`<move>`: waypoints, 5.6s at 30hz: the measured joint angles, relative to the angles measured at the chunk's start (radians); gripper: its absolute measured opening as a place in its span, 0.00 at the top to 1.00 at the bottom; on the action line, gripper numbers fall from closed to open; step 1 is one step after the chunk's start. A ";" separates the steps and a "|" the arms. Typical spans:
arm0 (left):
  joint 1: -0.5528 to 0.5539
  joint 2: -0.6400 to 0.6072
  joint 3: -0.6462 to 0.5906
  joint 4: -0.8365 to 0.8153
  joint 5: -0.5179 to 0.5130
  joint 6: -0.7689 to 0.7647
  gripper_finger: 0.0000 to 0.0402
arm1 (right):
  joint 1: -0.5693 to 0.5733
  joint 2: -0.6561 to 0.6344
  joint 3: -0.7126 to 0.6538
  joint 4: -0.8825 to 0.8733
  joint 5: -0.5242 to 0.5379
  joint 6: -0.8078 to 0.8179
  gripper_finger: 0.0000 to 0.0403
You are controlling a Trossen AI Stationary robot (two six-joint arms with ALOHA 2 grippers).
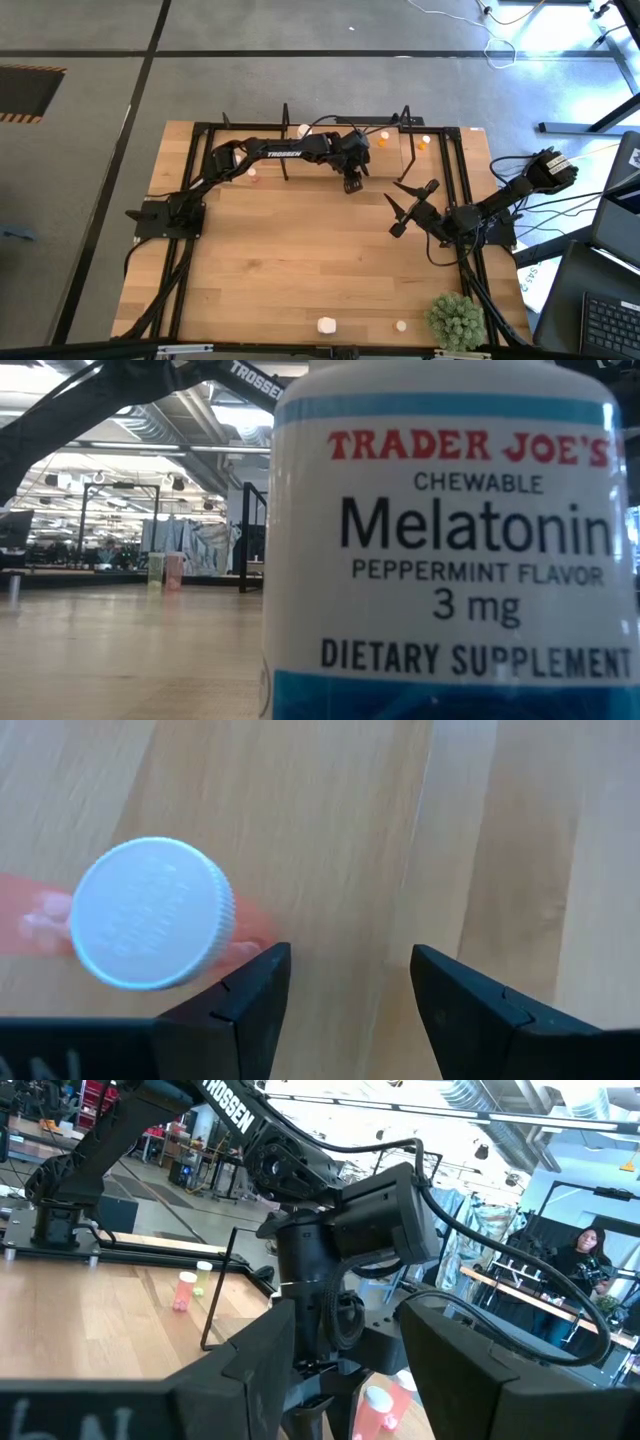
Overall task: Pick and place medicine bottles onto shelf by color
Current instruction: Put the bottom red pill bottle on the shelf aligned with the other red pill bottle, then put the bottom yellow pill bottle on the shelf aligned with the other yellow pill bottle
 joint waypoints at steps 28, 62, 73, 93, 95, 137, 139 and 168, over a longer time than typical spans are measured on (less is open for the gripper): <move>-0.053 0.000 0.224 -0.414 -0.015 0.063 0.49 | 0.000 0.000 0.000 0.000 0.000 0.000 0.53; 0.140 -0.071 0.276 -0.689 -0.006 0.369 0.49 | 0.000 0.000 0.000 -0.013 0.000 0.000 0.53; 0.193 -0.069 0.082 -0.489 0.096 0.417 0.49 | 0.000 0.000 0.000 -0.013 0.033 0.000 0.53; 0.168 -0.069 0.066 -0.463 0.041 0.362 0.49 | 0.000 0.000 0.000 -0.013 0.079 0.000 0.53; 0.167 -0.069 0.066 -0.463 0.040 0.354 0.49 | 0.000 0.000 0.000 -0.013 0.079 0.000 0.53; 0.144 -0.069 -0.005 -0.363 0.049 0.311 0.79 | 0.000 0.000 0.000 -0.014 0.079 0.000 0.53; 0.144 -0.069 -0.005 -0.364 0.049 0.310 0.80 | 0.000 0.000 0.000 -0.014 0.079 0.000 0.53; 0.082 -0.272 -0.006 -0.281 0.235 0.210 0.80 | 0.000 0.000 0.000 -0.027 0.077 0.000 0.53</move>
